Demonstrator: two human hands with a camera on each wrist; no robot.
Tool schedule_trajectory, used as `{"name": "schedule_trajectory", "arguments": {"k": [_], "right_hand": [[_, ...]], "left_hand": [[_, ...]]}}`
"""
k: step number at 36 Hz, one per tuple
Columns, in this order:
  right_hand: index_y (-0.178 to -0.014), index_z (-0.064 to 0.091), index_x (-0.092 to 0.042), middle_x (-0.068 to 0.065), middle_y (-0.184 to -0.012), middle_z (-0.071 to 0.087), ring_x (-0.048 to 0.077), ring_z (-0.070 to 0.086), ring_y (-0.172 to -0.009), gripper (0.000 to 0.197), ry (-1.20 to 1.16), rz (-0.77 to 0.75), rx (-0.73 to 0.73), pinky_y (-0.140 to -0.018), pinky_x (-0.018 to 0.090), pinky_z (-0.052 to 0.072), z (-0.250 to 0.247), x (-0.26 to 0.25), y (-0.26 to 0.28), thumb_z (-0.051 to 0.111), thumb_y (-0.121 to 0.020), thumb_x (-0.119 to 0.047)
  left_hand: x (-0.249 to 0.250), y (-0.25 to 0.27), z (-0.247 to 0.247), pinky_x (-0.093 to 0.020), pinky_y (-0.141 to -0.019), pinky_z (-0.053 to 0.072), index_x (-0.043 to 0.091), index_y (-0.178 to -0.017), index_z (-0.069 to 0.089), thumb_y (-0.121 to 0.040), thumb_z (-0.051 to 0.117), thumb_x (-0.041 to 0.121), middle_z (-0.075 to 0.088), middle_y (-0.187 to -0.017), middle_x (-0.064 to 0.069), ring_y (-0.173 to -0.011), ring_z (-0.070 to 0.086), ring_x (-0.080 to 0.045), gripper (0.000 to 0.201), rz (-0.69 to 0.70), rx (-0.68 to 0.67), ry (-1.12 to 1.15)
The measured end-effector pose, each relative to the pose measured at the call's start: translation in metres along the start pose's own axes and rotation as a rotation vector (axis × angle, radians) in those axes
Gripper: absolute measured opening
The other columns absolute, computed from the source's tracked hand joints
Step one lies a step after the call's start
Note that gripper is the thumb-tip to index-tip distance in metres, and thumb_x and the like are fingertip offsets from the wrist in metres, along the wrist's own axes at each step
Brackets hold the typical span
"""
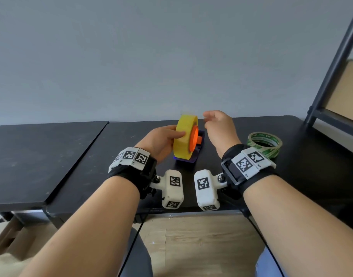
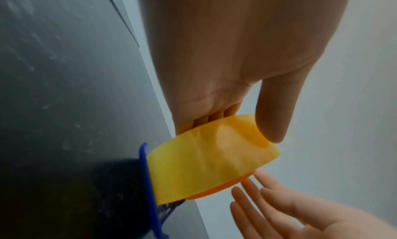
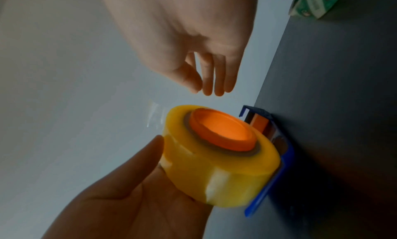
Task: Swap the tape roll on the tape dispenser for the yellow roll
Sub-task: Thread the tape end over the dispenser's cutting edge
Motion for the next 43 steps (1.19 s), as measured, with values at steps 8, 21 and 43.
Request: {"name": "schedule_trajectory", "arguments": {"k": [8, 21, 43], "right_hand": [[-0.131, 0.058, -0.008, 0.01, -0.131, 0.061, 0.026, 0.056, -0.12, 0.041, 0.163, 0.149, -0.08, -0.094, 0.032, 0.041, 0.006, 0.018, -0.002, 0.059, -0.09, -0.01], [-0.118, 0.057, -0.005, 0.0, -0.088, 0.061, 0.02, 0.06, -0.08, 0.029, 0.072, 0.158, 0.022, -0.062, 0.026, 0.036, 0.003, 0.02, -0.01, 0.048, -0.093, -0.018], [-0.115, 0.061, -0.014, 0.002, -0.1, 0.062, 0.027, 0.062, -0.096, 0.041, -0.004, 0.164, 0.177, -0.088, 0.045, 0.054, -0.009, 0.035, -0.01, 0.049, -0.081, 0.008]], "left_hand": [[-0.005, -0.004, -0.002, -0.043, -0.102, 0.047, -0.008, -0.135, 0.049, -0.093, 0.045, -0.008, 0.054, -0.136, -0.03, -0.115, 0.058, -0.035, 0.042, 0.023, -0.026, -0.01], [-0.013, -0.001, -0.008, -0.031, -0.089, 0.054, 0.003, -0.121, 0.056, -0.072, 0.058, -0.008, 0.068, -0.106, -0.01, -0.097, 0.066, -0.023, 0.05, 0.023, -0.233, -0.049], [-0.001, 0.004, 0.001, -0.032, -0.093, 0.055, 0.0, -0.123, 0.06, -0.097, 0.051, 0.016, 0.068, -0.116, -0.014, -0.101, 0.067, -0.023, 0.032, -0.012, -0.188, -0.053]]}}
Point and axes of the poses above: each hand's wrist, its own y-axis away from the middle knuckle, its own z-axis out of the palm, x = y × z, the point moved 1 cm from there along -y, towards the middle knuckle
